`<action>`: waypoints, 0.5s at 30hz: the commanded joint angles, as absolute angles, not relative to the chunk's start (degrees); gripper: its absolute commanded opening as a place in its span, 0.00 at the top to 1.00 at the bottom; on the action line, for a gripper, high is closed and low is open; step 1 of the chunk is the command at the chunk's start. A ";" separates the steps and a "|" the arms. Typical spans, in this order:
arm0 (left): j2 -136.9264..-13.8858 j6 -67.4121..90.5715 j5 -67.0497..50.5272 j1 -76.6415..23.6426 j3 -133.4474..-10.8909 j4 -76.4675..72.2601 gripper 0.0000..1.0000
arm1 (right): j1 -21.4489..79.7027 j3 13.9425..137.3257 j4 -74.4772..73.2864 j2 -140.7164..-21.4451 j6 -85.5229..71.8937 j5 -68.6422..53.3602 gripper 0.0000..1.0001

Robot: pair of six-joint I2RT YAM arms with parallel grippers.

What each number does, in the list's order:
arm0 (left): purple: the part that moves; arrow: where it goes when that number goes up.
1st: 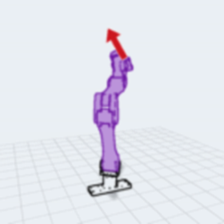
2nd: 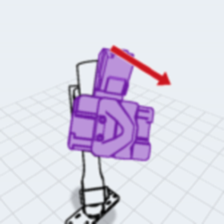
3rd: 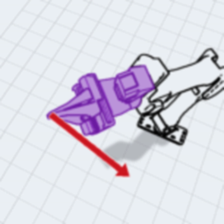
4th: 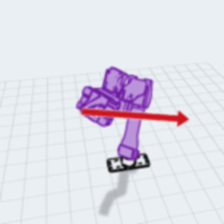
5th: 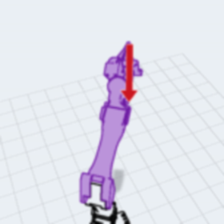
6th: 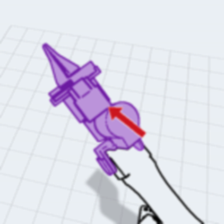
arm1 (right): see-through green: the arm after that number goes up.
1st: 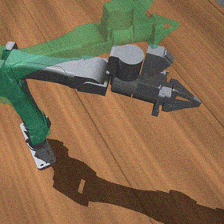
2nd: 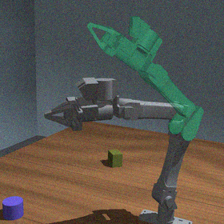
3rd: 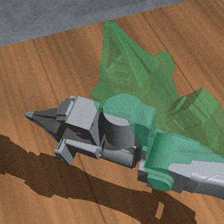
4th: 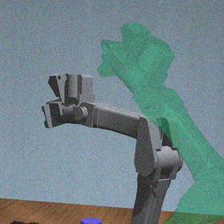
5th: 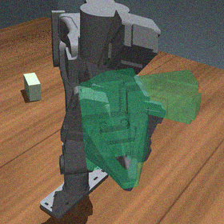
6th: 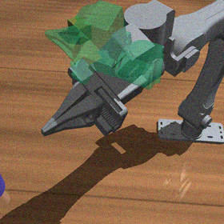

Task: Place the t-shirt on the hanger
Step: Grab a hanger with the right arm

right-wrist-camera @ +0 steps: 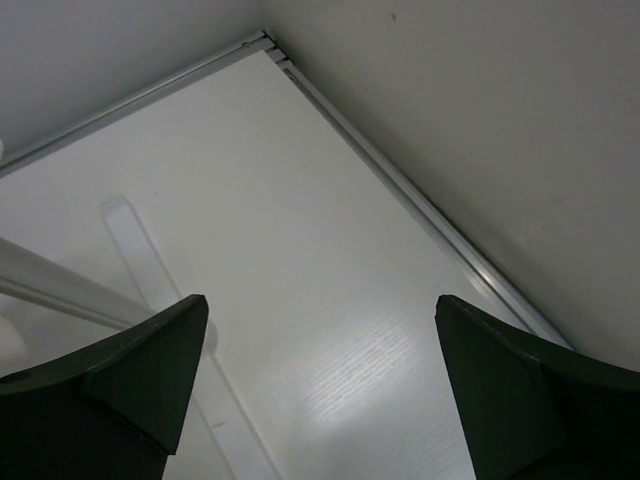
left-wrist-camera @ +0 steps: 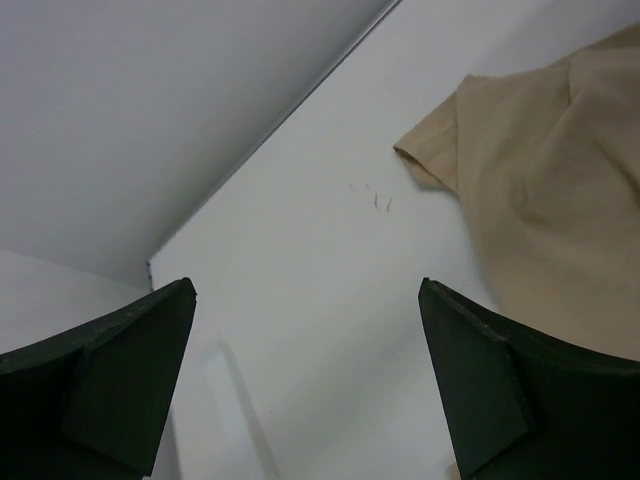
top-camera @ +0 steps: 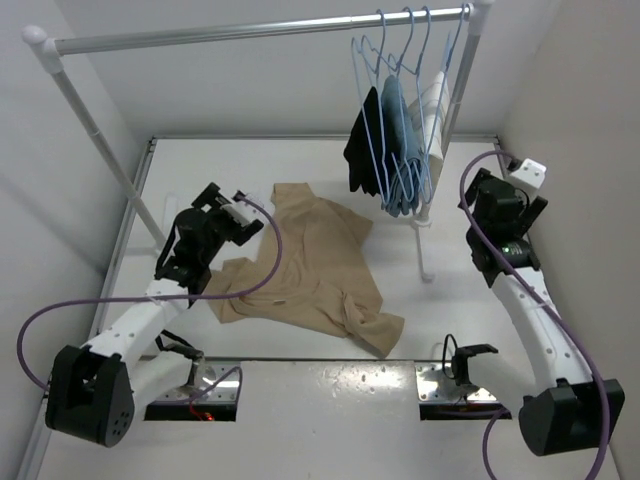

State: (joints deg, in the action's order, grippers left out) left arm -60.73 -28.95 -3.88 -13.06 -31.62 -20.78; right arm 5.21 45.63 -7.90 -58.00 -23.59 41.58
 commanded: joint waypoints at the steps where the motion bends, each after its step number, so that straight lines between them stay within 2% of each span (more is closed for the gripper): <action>1: -56.35 -43.75 -2.45 -15.64 -32.77 -12.61 0.00 | 4.83 50.96 -20.38 -53.29 -24.79 42.54 0.09; 4: -55.63 -47.20 -5.44 -17.05 -39.27 -4.77 0.00 | 4.83 53.25 -21.71 -48.53 -22.78 41.32 0.20; 5: -55.63 -45.63 -6.75 -17.66 -40.94 -2.14 0.00 | 4.83 54.04 -21.71 -47.12 -20.94 39.31 0.28; 8: -55.11 -33.69 -6.25 -17.67 -46.31 -1.59 0.00 | 4.83 59.66 -21.96 -44.65 -14.25 34.57 0.41; 10: -55.11 -23.54 -4.15 -17.67 -49.03 -0.45 0.00 | 4.83 67.38 -24.25 -46.39 -11.53 29.13 0.44; 13: -55.11 -14.27 -0.01 -17.67 -50.97 2.54 0.00 | 5.36 81.35 -28.02 -50.43 -10.90 19.46 0.42; 15: -53.53 -13.18 -2.62 -17.67 -50.98 4.47 0.00 | 5.36 90.73 -29.26 -55.44 -9.84 5.76 0.38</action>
